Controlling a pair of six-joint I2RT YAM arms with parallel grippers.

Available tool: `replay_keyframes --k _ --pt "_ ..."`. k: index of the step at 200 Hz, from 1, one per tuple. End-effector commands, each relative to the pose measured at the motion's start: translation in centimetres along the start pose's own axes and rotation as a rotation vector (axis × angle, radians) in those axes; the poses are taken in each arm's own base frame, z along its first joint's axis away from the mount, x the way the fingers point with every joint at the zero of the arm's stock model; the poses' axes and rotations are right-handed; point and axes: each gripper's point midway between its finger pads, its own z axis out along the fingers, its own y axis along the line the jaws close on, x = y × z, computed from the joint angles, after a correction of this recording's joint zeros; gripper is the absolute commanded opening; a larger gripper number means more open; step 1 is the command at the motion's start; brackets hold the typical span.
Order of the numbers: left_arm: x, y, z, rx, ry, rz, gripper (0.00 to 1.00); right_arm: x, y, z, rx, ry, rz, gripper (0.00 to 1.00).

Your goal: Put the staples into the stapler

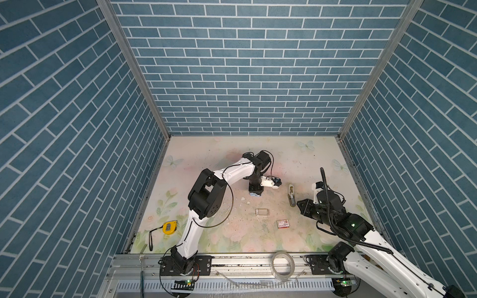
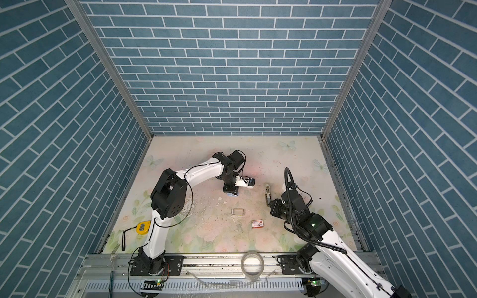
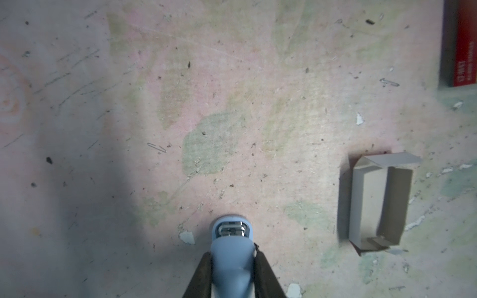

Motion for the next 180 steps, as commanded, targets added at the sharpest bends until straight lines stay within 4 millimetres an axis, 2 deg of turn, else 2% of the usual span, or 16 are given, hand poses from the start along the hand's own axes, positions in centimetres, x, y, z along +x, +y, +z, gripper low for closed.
replay_keyframes --k 1,87,180 --pt "2.5 -1.3 2.7 0.066 0.134 0.016 0.00 0.0 -0.4 0.2 0.012 -0.011 0.025 0.16" --pt "4.0 -2.8 5.2 0.137 0.270 0.029 0.00 0.2 -0.8 0.3 0.018 -0.013 0.029 0.15" --pt "4.2 -3.2 6.0 0.153 0.279 0.014 0.00 0.3 -0.9 0.5 0.018 -0.014 0.034 0.15"
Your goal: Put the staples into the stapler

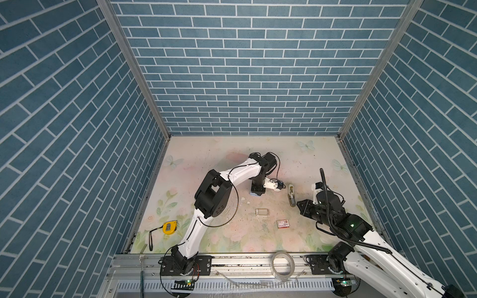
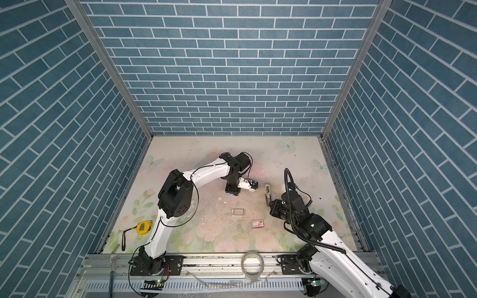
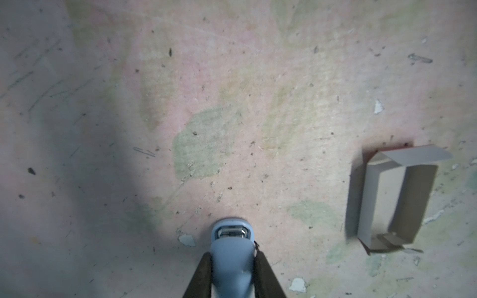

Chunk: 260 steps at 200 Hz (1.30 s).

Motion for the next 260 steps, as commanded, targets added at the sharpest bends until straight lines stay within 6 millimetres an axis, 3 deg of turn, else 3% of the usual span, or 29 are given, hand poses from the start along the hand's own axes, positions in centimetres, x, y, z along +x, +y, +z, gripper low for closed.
replay_keyframes --k 1,87,176,260 --pt "3.3 -3.3 5.7 0.160 0.153 -0.017 0.00 0.0 -0.5 0.2 0.015 -0.015 0.033 0.15" --pt "3.6 -3.5 6.6 0.146 0.182 -0.017 0.00 0.0 -0.6 0.2 0.011 -0.021 0.042 0.15" --pt "1.5 -0.8 1.2 0.028 0.059 -0.067 0.01 -0.2 -0.9 -0.1 0.024 -0.031 0.040 0.16" --pt "1.6 -1.0 0.1 -0.017 0.012 -0.094 0.15 -0.3 -1.0 0.0 0.038 -0.034 0.037 0.19"
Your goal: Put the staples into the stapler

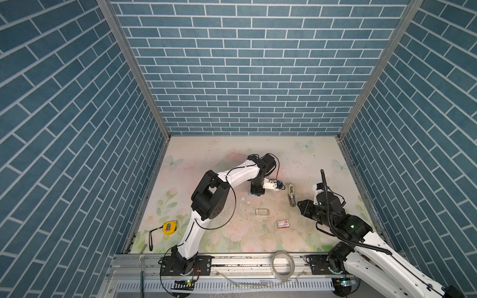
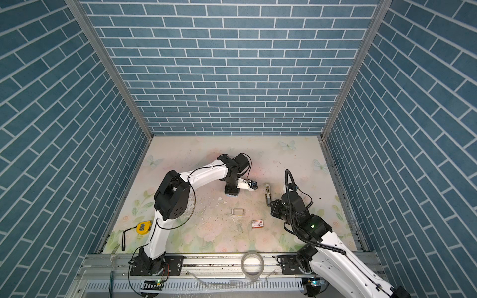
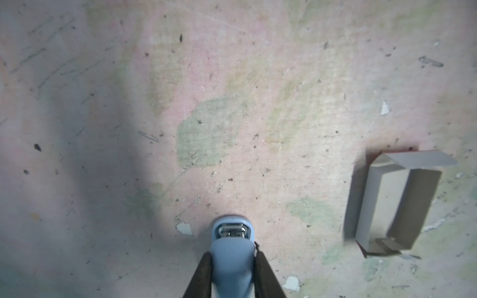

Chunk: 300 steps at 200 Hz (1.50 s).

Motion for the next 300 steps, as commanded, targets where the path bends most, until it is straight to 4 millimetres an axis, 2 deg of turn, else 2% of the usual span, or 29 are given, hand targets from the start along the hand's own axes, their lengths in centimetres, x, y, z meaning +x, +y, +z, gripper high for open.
replay_keyframes --k 1,115,167,183,200,215,245,272,300 --pt "1.1 -0.8 0.6 0.027 0.022 -0.026 0.15 -0.1 -0.6 0.0 0.027 -0.010 0.019 0.19" --pt "0.9 -0.5 -1.1 -0.001 -0.011 -0.038 0.35 -0.2 -0.8 -0.1 0.038 -0.017 0.016 0.21" --pt "0.7 -0.7 -1.5 0.005 -0.022 -0.042 0.40 -0.2 -0.9 -0.1 0.041 -0.021 0.014 0.22" --pt "0.8 -0.8 -1.5 0.008 -0.023 -0.041 0.45 -0.3 -0.9 -0.2 0.042 -0.024 0.015 0.23" --pt "0.8 -0.8 -2.0 0.001 -0.032 -0.038 0.56 -0.4 -1.0 0.0 0.043 -0.032 0.014 0.24" --pt "0.8 -0.7 -2.7 -0.013 -0.046 -0.040 0.62 -0.4 -1.0 0.4 0.047 -0.031 0.010 0.28" --pt "1.1 -0.2 -4.3 -0.028 -0.069 -0.056 0.69 0.0 -1.8 1.6 0.106 0.006 -0.029 0.38" --pt "1.2 0.6 -6.1 -0.043 -0.100 -0.079 0.72 0.4 -1.8 3.1 0.143 0.063 -0.051 0.37" --pt "0.0 1.2 -8.6 -0.052 -0.172 -0.123 0.73 1.0 -2.2 4.6 0.203 0.134 -0.058 0.32"
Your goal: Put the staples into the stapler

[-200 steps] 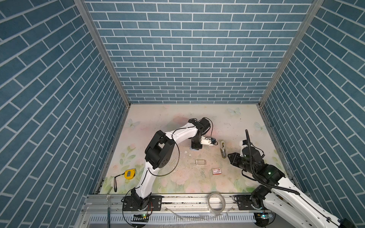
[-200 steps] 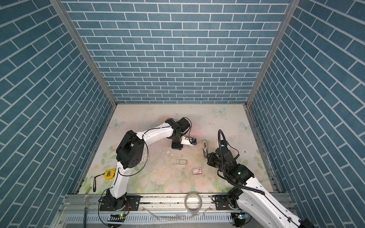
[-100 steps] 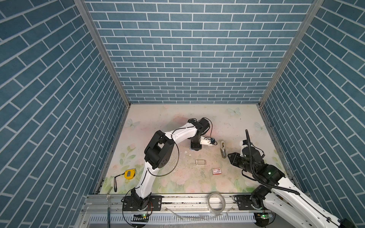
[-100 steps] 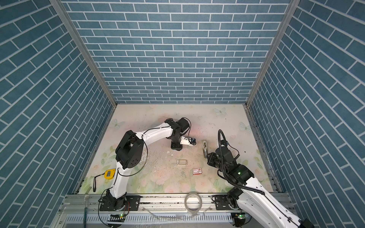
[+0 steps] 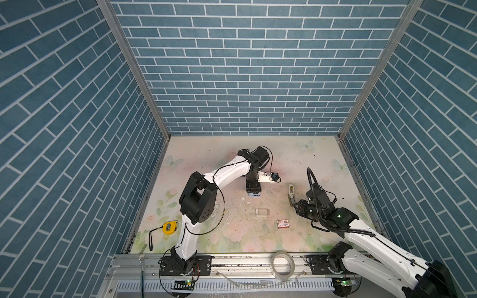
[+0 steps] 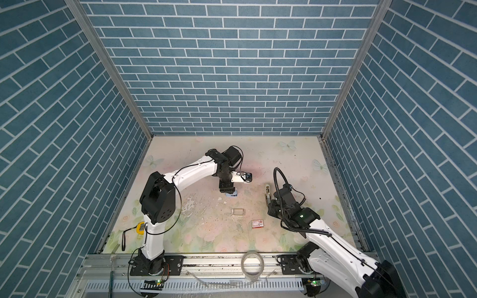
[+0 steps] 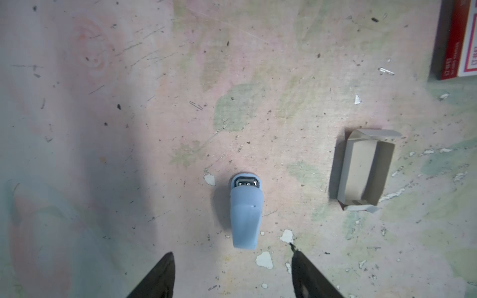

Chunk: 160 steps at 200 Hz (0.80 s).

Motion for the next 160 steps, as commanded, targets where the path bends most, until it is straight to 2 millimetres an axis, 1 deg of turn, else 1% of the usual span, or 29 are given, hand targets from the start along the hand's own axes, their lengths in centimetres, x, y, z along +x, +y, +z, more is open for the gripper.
replay_keyframes --k 1,15,33,68,82,88,108,160 --pt "-1.4 0.1 -3.0 0.007 -0.073 -0.040 0.73 -0.9 0.9 0.6 0.012 0.009 -0.025 0.32" --pt "-2.4 0.2 -4.0 0.011 -0.117 -0.062 0.74 -0.8 1.4 1.4 0.007 0.037 -0.026 0.28" --pt "-3.5 0.3 -4.9 0.022 -0.164 -0.089 0.74 -0.8 2.2 2.5 -0.019 0.066 -0.024 0.26" --pt "-4.8 0.4 -5.8 0.033 -0.223 -0.126 0.74 -0.6 2.2 4.7 -0.018 0.122 -0.003 0.25" --pt "-4.9 0.3 -6.1 0.038 -0.234 -0.133 0.74 -1.0 1.8 5.6 -0.004 0.121 0.012 0.24" --pt "-5.0 0.2 -6.2 0.040 -0.238 -0.135 0.74 -0.8 2.2 5.8 -0.031 0.145 0.018 0.24" --pt "-4.9 -0.1 -6.4 0.045 -0.246 -0.138 0.74 -1.0 2.0 6.7 -0.036 0.173 0.035 0.24" --pt "-4.1 -0.4 -6.5 0.049 -0.252 -0.157 0.74 -2.2 0.1 7.3 0.030 0.204 0.035 0.24"
